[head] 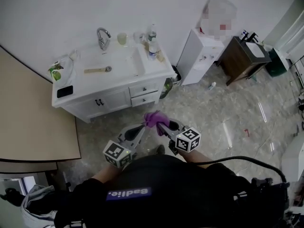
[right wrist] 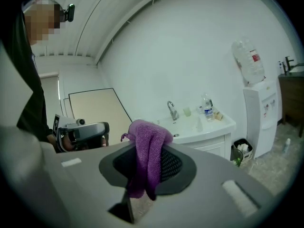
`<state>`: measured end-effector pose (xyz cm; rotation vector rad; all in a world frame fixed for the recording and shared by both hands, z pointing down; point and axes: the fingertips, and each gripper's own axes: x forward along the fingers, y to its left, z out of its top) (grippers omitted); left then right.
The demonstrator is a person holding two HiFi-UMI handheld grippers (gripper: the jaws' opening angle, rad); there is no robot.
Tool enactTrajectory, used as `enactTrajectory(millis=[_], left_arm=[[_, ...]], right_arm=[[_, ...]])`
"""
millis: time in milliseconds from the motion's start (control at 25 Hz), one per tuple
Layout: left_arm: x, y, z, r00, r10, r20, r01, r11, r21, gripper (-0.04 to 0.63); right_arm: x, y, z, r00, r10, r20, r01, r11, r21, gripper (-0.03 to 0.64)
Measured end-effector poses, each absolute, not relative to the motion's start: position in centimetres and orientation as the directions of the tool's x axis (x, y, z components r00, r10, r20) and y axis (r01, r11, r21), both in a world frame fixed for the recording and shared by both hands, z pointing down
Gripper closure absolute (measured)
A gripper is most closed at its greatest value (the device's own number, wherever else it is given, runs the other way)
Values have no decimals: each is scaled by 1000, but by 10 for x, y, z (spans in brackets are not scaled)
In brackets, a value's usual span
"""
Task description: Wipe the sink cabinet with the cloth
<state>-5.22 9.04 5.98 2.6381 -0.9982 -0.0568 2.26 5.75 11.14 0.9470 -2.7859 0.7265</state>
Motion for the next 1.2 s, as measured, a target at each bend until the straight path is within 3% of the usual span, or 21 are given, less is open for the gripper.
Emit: enactTrajectory(millis=[640, 1200], left_arm=[[-49, 147, 30, 783, -620, 51, -616, -761, 203, 591], [-19, 171, 32, 812, -580, 65, -581, -791, 191, 591]], right_arm=[[5, 122, 66, -852, -492, 178, -524, 798, -300, 541], [32, 134, 78, -844, -510, 165, -534, 772, -344, 541]])
